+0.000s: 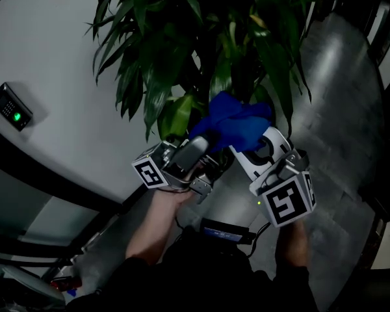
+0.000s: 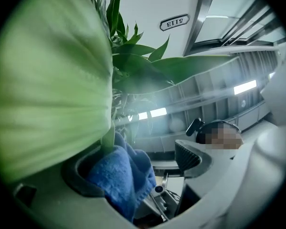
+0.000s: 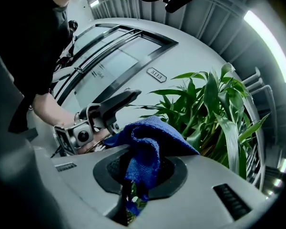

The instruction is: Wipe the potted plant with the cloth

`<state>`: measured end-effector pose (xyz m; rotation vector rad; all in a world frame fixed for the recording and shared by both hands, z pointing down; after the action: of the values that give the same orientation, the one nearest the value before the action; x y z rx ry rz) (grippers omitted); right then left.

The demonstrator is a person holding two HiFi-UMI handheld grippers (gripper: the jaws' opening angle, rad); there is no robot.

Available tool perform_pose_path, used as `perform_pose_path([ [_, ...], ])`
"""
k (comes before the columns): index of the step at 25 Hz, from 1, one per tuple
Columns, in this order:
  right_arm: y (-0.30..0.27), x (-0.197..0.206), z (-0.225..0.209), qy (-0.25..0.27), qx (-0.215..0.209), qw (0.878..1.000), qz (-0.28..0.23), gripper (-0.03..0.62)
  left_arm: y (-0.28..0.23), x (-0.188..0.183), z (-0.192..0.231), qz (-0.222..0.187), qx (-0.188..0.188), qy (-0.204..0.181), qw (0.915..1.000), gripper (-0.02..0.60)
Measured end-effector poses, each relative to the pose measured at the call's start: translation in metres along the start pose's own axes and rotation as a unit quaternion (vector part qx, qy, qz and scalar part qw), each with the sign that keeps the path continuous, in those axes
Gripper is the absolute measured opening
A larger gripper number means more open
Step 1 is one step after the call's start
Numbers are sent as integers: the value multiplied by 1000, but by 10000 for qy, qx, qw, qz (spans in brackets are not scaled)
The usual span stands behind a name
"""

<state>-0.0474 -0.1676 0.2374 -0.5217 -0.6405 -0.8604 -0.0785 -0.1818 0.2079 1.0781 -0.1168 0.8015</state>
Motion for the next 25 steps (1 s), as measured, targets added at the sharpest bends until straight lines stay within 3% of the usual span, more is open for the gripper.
perform_pose_path([
  [9, 10, 19, 43, -133, -776, 9965, 266, 72, -4, 3, 4, -34, -88, -115, 9999, 449],
  [14, 34, 9, 42, -322, -1006, 9944, 99, 72, -4, 5, 6, -40, -136, -122, 9998, 449],
  [16, 48, -2, 30, -460, -837, 9952, -204, 71, 0, 5, 10, -49, -214, -122, 9997, 449],
  [19, 68, -23, -1, -565, -90, 9950, -813, 72, 0, 7, 11, -79, -249, -129, 9996, 449],
  [22, 83, -40, -36, -574, 786, 9860, -1355, 72, -2, 9, 8, -111, -247, -154, 9995, 449],
  [25, 85, -50, -58, -542, 1258, 9764, -1670, 72, -2, 10, 7, -123, -285, -218, 9993, 449],
])
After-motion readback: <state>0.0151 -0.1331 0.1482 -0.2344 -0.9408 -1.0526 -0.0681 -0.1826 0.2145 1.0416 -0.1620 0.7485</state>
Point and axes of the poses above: the fingertips, and each gripper's own axes: y backward along the fingers, z to its left, x out of its underside, the point moved 1 cm from there along y, backward along the fingers, and after that the axes turned 9 degrees about -x, right-handed, at the moved point
